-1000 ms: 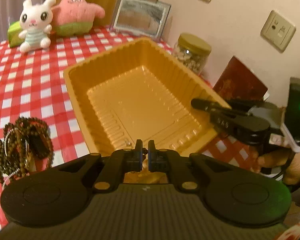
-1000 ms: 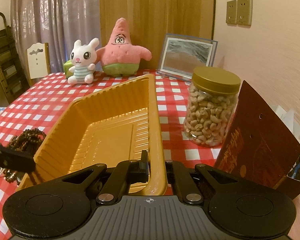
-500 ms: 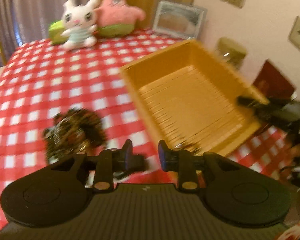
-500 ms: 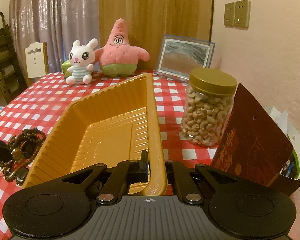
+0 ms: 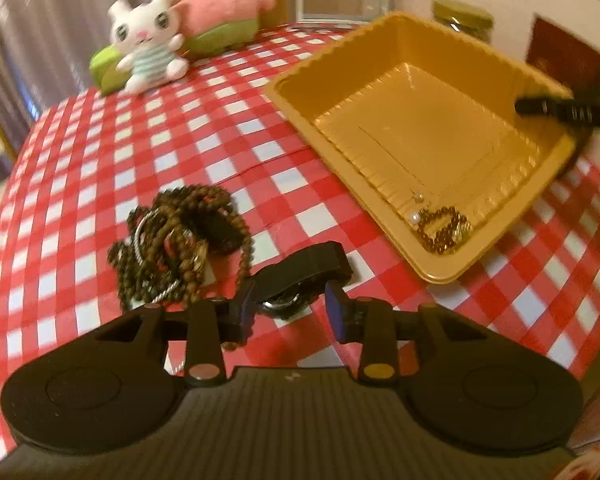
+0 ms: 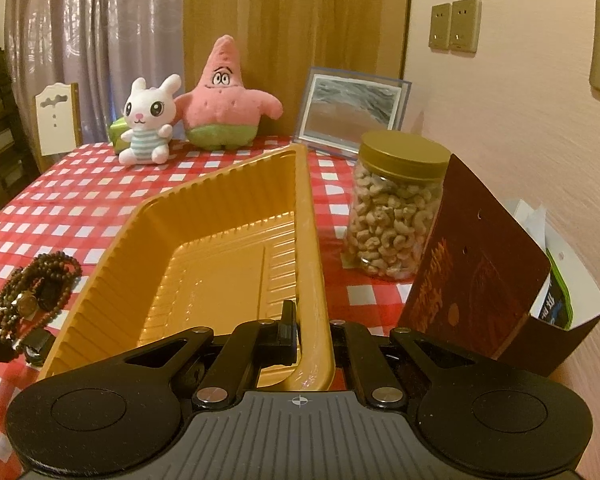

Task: Organize jewelry
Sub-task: 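Grasp the black watch on the jewelry pile with the left gripper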

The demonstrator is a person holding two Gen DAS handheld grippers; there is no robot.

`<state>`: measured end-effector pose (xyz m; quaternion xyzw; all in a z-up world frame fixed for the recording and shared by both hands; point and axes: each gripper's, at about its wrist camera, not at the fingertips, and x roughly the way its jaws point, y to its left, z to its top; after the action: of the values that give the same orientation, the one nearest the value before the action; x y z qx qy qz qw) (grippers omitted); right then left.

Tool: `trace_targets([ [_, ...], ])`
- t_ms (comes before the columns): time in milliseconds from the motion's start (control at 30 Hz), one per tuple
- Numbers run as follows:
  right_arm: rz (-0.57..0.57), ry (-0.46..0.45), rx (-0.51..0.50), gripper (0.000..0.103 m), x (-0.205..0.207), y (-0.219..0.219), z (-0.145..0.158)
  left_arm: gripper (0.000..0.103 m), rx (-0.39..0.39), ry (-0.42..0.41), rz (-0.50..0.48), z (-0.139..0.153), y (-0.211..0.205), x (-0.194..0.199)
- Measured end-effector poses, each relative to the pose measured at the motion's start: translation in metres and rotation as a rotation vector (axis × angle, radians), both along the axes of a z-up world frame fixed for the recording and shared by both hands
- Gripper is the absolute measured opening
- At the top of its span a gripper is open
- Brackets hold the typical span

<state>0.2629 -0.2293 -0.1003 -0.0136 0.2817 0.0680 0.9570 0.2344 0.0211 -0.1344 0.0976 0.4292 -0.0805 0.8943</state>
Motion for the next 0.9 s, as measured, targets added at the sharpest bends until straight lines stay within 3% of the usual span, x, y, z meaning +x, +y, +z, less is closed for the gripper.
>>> trace_targets([
  [267,-0.021,0.008,0.002,0.004,-0.006,0.002,0.0,0.036,0.18,-0.078,-0.102,-0.025,-0.021,0.005],
  [367,-0.026,0.007,0.0,0.004,-0.007,0.003,0.001,0.036,0.215,-0.094,-0.122,-0.03,-0.022,0.007],
  [467,-0.031,0.008,0.0,0.004,-0.008,0.004,0.001,0.019,0.183,-0.085,-0.124,-0.029,-0.019,0.013],
  [633,-0.031,0.01,-0.002,0.004,-0.01,0.006,0.002,0.007,0.144,-0.111,-0.096,-0.019,-0.009,0.016],
  [900,-0.032,0.009,-0.005,0.004,-0.01,0.007,0.002,0.004,0.004,-0.126,-0.007,0.011,0.014,0.02],
])
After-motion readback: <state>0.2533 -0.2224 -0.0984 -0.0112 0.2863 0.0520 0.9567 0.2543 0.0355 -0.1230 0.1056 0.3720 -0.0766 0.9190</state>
